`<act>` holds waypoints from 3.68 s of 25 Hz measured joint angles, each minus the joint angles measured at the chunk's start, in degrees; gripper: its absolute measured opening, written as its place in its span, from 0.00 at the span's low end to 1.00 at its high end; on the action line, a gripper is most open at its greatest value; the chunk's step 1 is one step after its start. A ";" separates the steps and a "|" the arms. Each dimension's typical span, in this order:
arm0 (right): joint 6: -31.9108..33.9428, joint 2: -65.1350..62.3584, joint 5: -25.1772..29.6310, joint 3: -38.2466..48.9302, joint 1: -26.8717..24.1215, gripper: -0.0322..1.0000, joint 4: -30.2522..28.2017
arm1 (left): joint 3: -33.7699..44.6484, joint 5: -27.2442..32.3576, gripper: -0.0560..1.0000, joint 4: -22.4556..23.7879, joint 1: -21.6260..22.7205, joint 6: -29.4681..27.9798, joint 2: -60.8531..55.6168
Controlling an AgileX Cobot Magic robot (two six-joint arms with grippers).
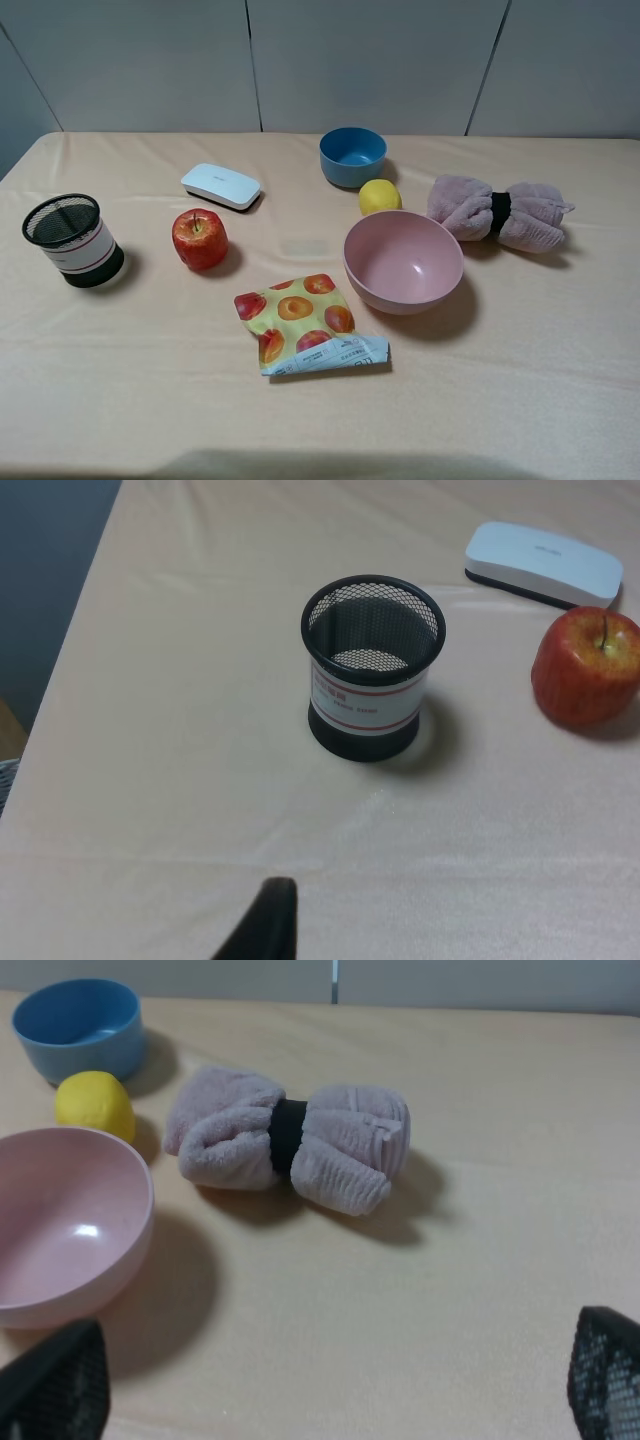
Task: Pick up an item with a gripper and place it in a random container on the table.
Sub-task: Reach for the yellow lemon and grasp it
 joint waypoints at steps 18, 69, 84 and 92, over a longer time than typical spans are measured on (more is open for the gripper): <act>0.00 0.00 0.00 0.00 0.00 0.70 0.00 | 0.00 0.00 1.00 0.00 0.00 0.00 0.00; -8.86 57.31 1.14 -29.84 0.00 0.70 7.69 | 0.00 0.00 1.00 0.00 0.00 0.00 0.00; -8.17 79.29 3.31 -45.55 14.19 0.70 2.71 | 0.00 0.00 1.00 0.00 0.00 0.00 0.00; -7.05 91.89 3.31 -56.24 21.08 0.70 1.51 | 0.00 0.00 1.00 0.00 0.00 0.00 0.00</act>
